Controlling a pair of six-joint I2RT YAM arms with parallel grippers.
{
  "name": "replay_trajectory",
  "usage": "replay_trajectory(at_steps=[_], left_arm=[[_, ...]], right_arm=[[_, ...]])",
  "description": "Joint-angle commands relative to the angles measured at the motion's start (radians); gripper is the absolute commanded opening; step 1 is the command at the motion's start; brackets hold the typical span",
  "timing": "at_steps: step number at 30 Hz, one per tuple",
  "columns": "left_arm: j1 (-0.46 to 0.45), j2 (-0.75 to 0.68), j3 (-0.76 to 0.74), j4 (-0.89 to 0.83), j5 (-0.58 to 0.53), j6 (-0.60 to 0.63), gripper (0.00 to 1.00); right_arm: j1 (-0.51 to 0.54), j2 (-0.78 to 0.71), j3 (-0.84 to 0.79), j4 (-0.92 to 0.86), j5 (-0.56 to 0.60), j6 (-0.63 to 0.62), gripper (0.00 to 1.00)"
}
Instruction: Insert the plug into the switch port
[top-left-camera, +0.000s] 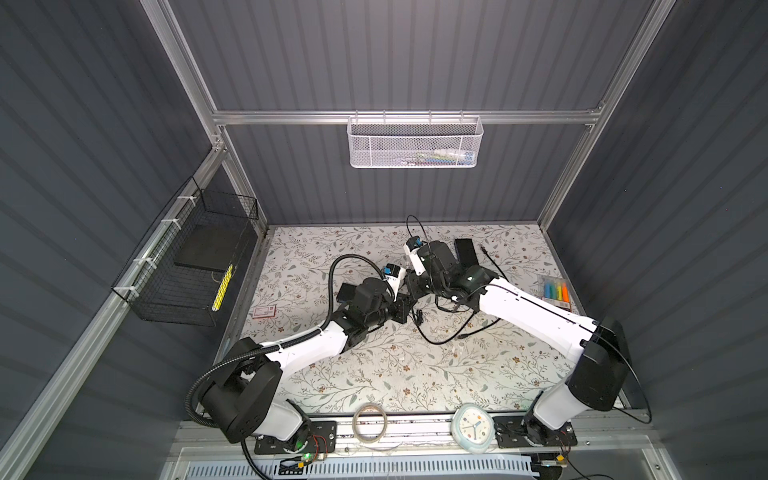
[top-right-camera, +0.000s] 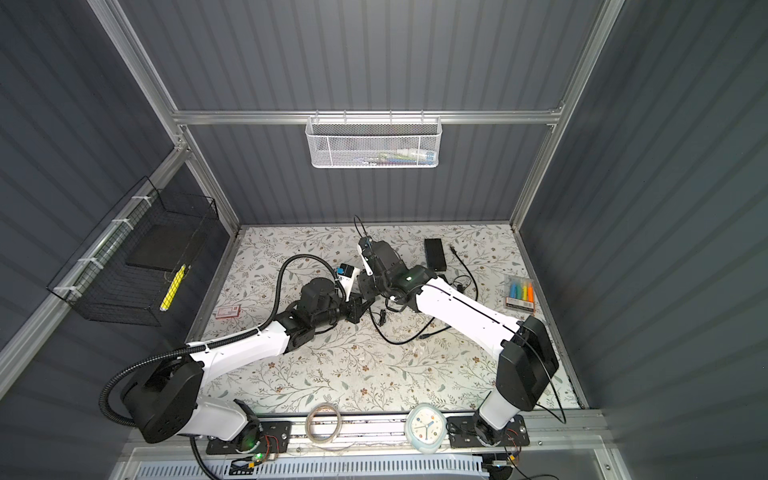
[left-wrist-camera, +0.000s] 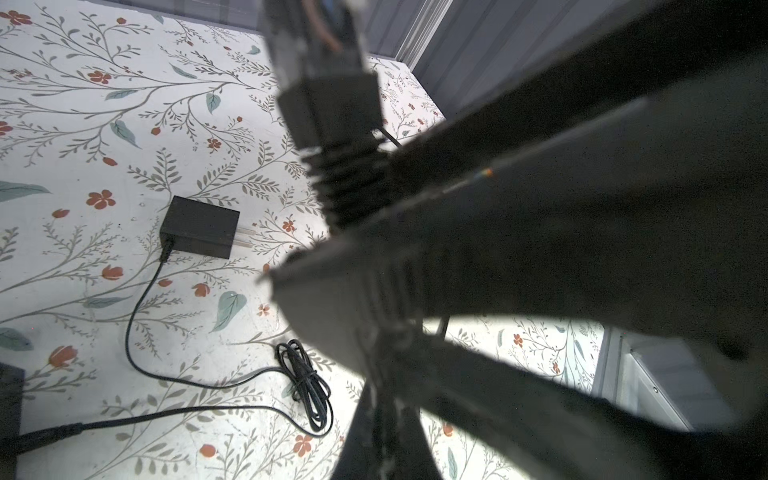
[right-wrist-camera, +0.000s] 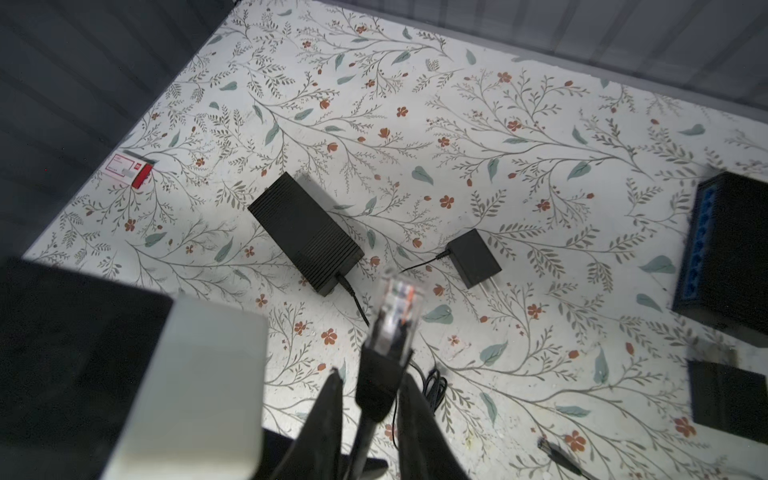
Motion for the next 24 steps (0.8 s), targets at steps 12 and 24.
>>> replay_trajectory(at_steps=[12, 24], left_arm=[[-0.003, -0.012, 0.03, -0.014, -0.003, 0.019, 0.05], [0.04, -0.198, 0.019, -0.165, -0.202, 0.111, 0.69]], right_arm=[[0.004, 0.025, 0.044, 0.011, 0.025, 0.001, 0.09], [0.001, -0.01, 0.017, -0.015, 0.015, -0.083, 0.0]])
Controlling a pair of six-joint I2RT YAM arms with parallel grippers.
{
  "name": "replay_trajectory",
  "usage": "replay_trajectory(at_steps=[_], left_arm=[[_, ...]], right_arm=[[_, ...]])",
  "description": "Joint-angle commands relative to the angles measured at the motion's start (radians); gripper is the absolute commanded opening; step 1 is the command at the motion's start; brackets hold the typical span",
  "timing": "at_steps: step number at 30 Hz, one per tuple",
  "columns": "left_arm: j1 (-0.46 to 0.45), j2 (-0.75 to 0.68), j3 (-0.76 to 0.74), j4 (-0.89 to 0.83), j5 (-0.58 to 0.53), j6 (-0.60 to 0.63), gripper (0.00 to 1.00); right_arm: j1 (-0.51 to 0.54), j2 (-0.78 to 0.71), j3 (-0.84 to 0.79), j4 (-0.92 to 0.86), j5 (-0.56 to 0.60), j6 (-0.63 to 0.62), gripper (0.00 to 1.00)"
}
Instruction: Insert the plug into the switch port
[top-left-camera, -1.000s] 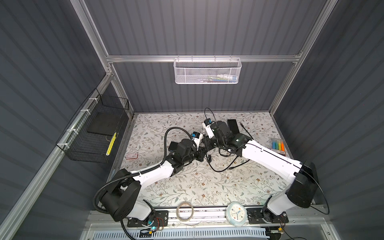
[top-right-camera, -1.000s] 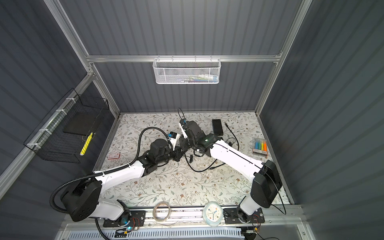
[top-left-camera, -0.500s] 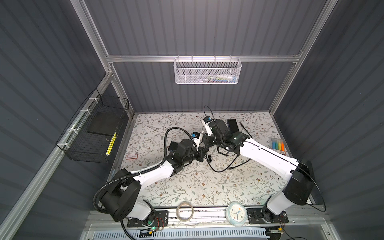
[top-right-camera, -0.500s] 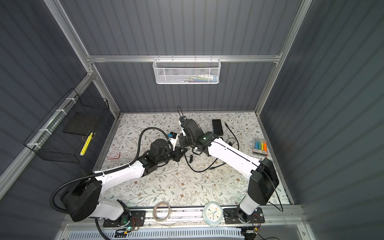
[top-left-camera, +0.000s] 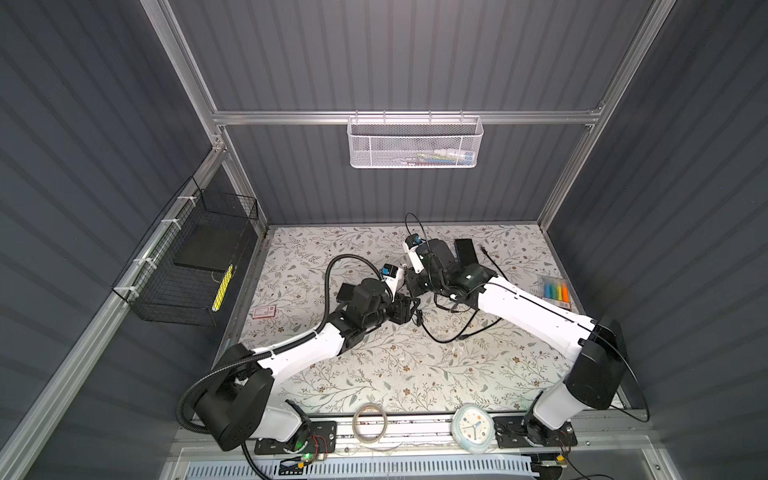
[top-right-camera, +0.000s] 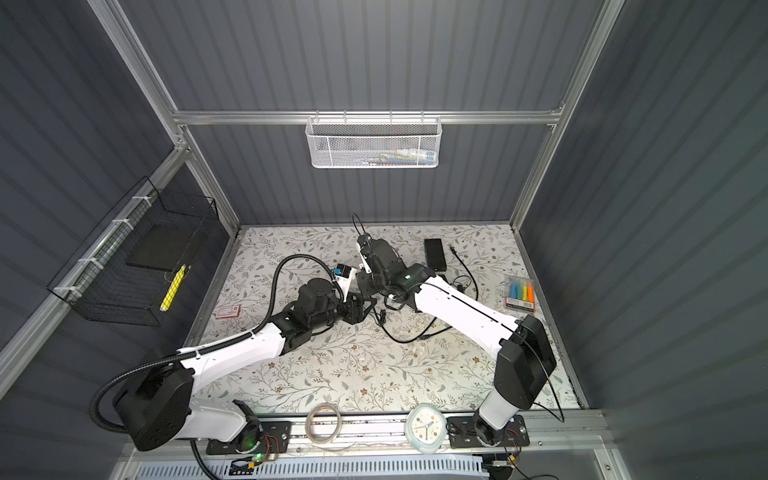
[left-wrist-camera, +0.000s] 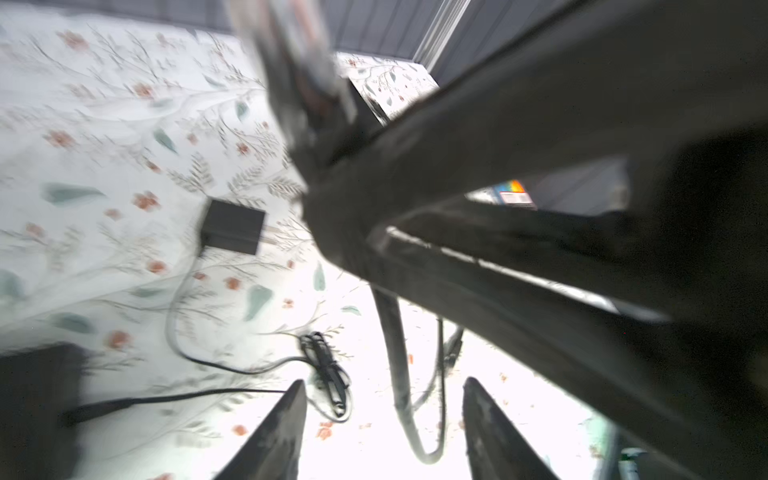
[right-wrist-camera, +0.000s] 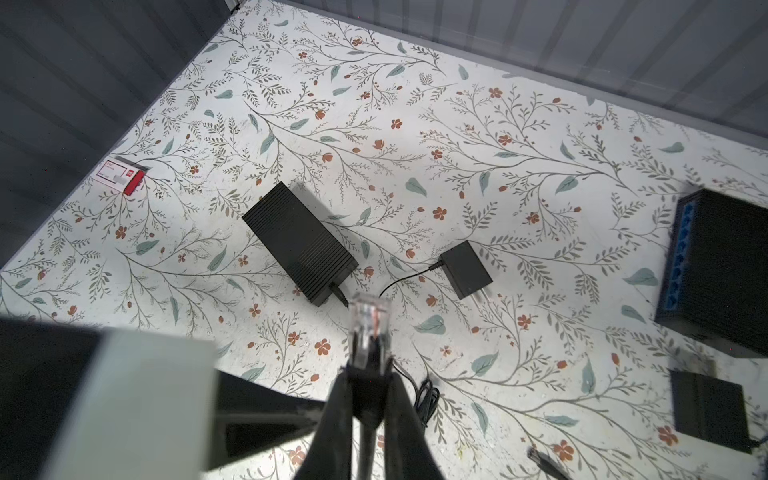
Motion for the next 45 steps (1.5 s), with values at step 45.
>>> replay_trajectory(at_steps=[45], left_arm=[[0.693, 0.475, 0.312, -0.31, 0.274, 0.011, 0.73]], right_arm=[[-0.067, 0.62, 0.32, 0.002, -0.33, -0.118, 0.0]])
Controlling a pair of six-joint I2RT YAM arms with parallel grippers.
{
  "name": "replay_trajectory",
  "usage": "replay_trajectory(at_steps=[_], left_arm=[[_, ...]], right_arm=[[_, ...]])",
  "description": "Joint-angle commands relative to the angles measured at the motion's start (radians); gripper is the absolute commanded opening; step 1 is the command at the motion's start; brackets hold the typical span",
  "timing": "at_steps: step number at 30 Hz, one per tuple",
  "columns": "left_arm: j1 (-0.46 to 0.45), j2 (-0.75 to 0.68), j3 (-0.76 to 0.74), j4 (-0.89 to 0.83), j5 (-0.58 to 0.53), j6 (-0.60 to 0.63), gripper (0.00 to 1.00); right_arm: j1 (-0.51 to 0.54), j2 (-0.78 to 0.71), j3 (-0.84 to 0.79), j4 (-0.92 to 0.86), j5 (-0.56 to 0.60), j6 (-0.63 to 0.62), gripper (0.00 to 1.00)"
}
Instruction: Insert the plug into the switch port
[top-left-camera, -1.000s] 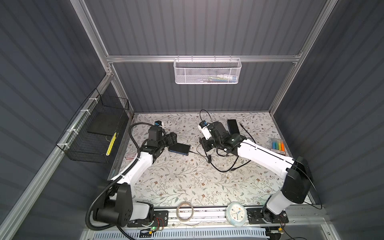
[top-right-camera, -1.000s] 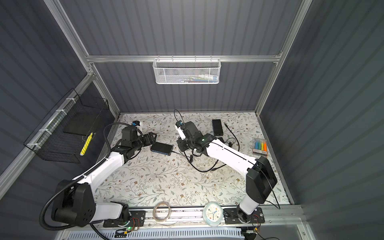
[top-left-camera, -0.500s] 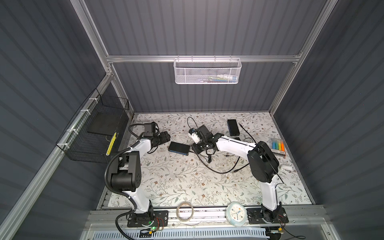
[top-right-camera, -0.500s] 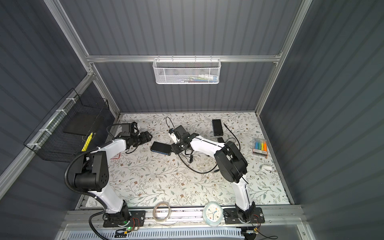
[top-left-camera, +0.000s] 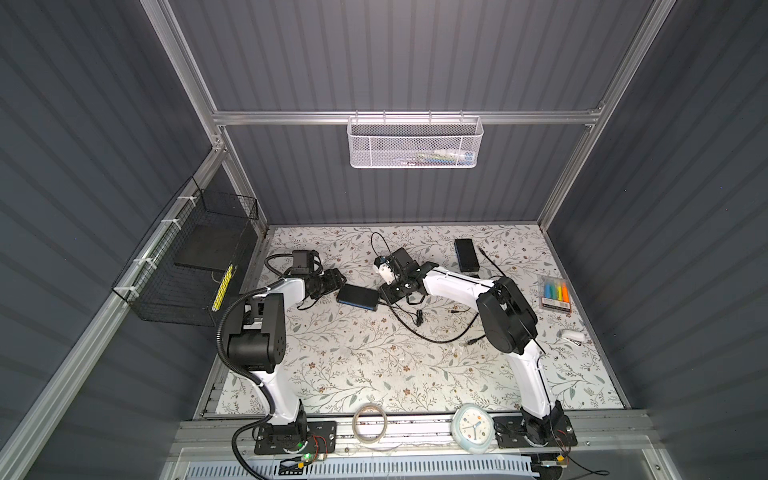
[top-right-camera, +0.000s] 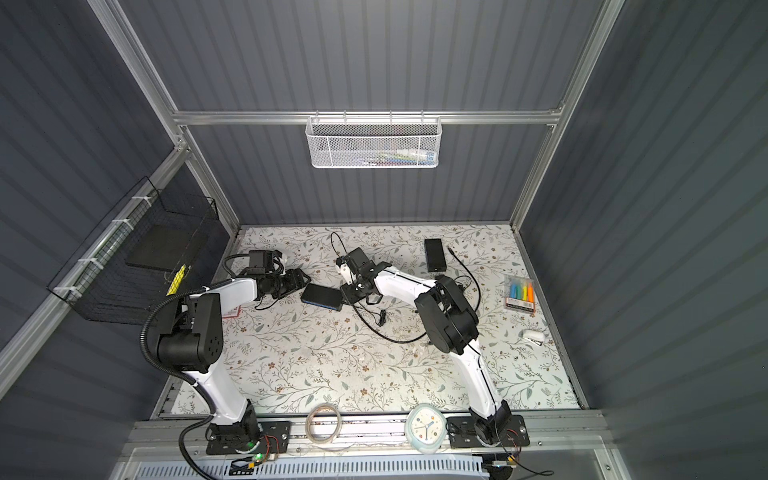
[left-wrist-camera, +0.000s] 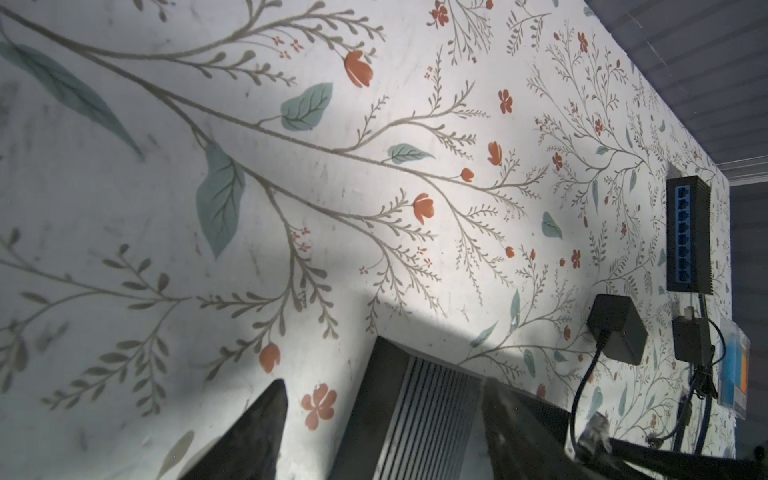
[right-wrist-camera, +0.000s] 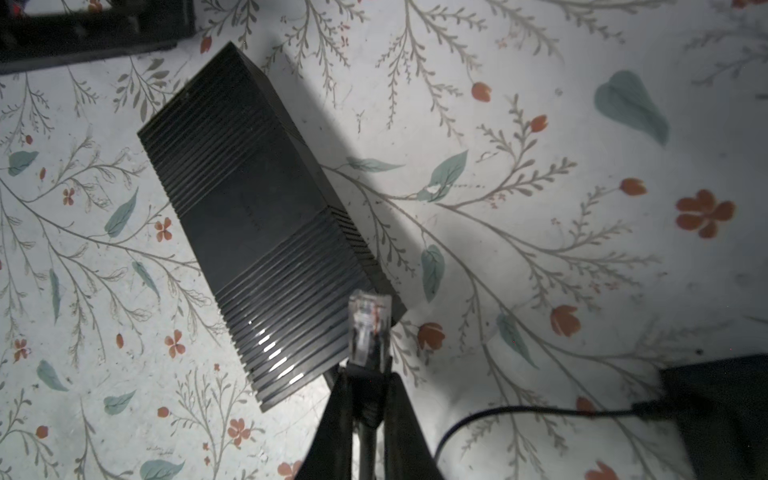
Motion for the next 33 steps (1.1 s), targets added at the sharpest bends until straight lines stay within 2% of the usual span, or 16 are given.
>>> replay_trajectory(at_steps=[1, 8, 17, 24, 33], left_arm=[[-0.006, 0.01, 0.02, 0.014, 0.045, -0.009, 0.73], [-0.017, 0.013, 0.021, 0.03, 0.081, -0.026, 0.71], [-0.027, -0.022, -0.023, 0.027, 0.069, -0.036, 0.7], [-0.027, -0.091, -0.077, -0.002, 0.034, -0.055, 0.69], [-0.028, -0.23, -0.231, 0.071, -0.021, -0.174, 0.66]], right_arm=[[-0.002, 0.016, 0.038, -0.045, 0.003, -0.003, 0.0], [-0.003, 0.045, 0.063, -0.063, 0.011, 0.009, 0.0], [-0.004, 0.122, 0.186, -0.107, -0.002, 0.013, 0.0], [-0.004, 0.169, 0.251, -0.123, -0.051, 0.018, 0.0], [-0.004, 0.215, 0.329, -0.123, -0.162, -0.007, 0.0]])
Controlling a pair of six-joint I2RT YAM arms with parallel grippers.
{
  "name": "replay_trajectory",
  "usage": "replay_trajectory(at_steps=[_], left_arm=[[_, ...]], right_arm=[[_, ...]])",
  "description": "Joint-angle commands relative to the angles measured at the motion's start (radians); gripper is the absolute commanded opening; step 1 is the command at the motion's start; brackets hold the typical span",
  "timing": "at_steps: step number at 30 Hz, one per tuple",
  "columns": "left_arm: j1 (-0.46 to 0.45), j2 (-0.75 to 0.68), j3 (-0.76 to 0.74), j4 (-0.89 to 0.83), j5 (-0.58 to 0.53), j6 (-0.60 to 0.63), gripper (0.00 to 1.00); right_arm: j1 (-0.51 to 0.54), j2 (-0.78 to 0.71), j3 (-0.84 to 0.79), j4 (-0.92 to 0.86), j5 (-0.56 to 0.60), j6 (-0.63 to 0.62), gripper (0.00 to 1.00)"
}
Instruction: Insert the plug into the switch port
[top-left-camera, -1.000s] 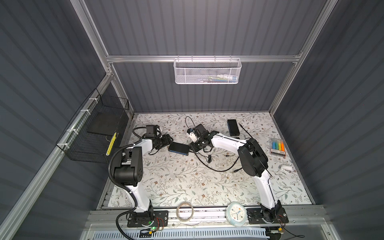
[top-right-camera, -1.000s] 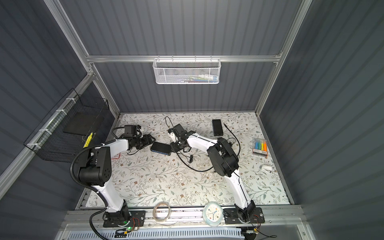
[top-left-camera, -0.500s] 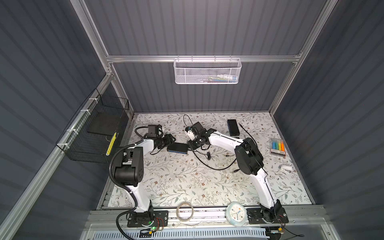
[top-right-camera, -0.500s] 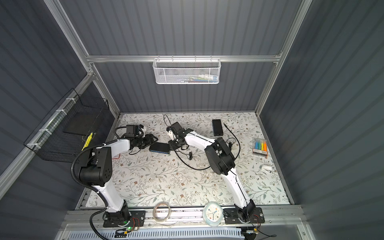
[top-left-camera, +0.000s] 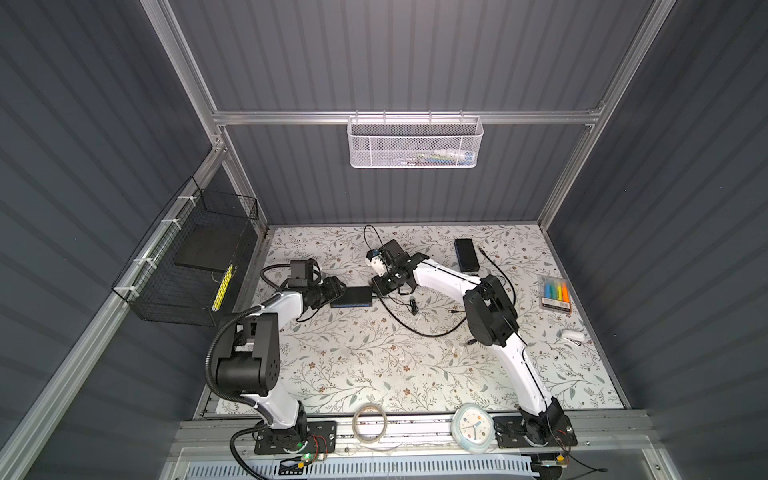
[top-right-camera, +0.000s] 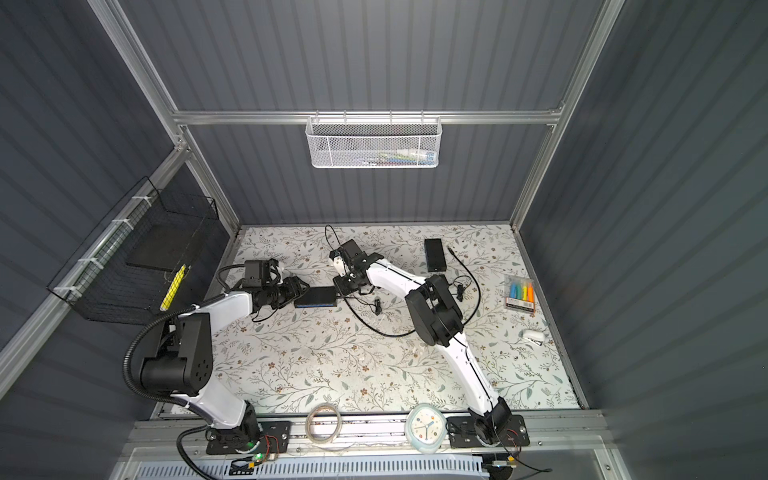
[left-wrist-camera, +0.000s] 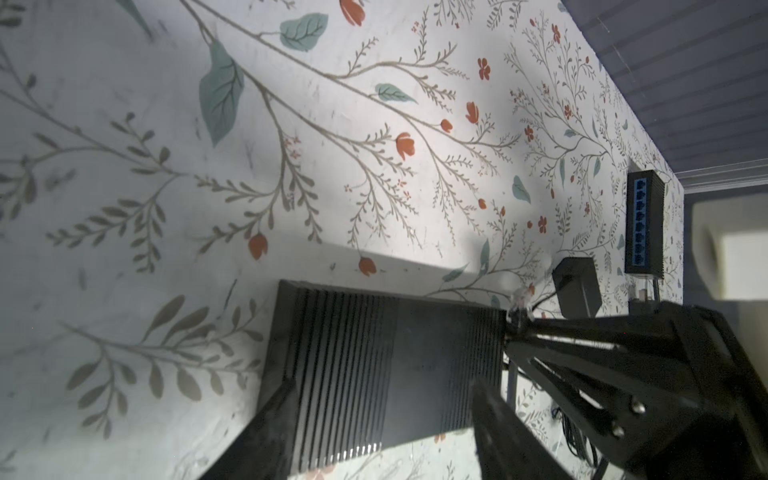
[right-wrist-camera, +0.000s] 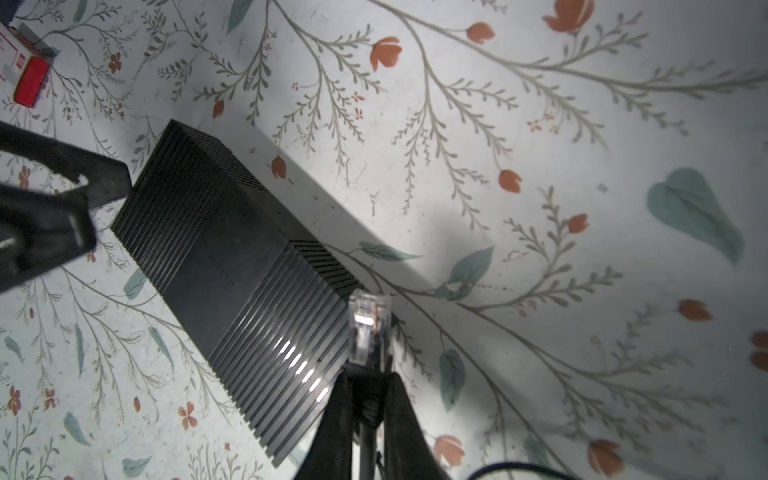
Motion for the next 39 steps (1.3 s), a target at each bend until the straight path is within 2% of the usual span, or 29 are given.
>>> replay_trajectory(at_steps=[1, 6, 12, 17, 22, 29, 31, 39], left_arm=[[-0.004, -0.047, -0.035, 0.021, -0.038, -0.057, 0.66], [-0.004, -0.089, -0.022, -0.037, -0.065, -0.036, 0.66], [-0.003, -0.097, 0.119, -0.159, -0.142, 0.082, 0.68], [-0.004, 0.058, 0.302, -0.214, -0.069, 0.19, 0.67], [-0.006, 0.196, 0.404, -0.254, -0.031, 0.271, 0.66], [-0.013, 0.322, 0.458, -0.261, 0.026, 0.299, 0.64], [-0.013, 0.331, 0.45, -0.249, 0.046, 0.286, 0.63], [-0.013, 0.348, 0.421, -0.224, 0.049, 0.28, 0.63]], right_arm=[[0.004, 0.025, 0.031, -0.016, -0.075, -0.026, 0.0], [-0.003, -0.002, 0.043, -0.034, -0.056, -0.074, 0.0], [-0.022, -0.132, -0.022, -0.074, 0.065, -0.142, 0.0], [-0.016, -0.283, -0.153, -0.073, 0.064, -0.14, 0.0], [0.021, -0.386, -0.302, -0.072, 0.034, -0.119, 0.0], [0.068, -0.303, -0.349, -0.017, -0.019, -0.111, 0.0], [0.07, -0.26, -0.307, -0.037, -0.063, -0.114, 0.0], [0.119, -0.158, -0.221, -0.04, -0.108, -0.128, 0.0]])
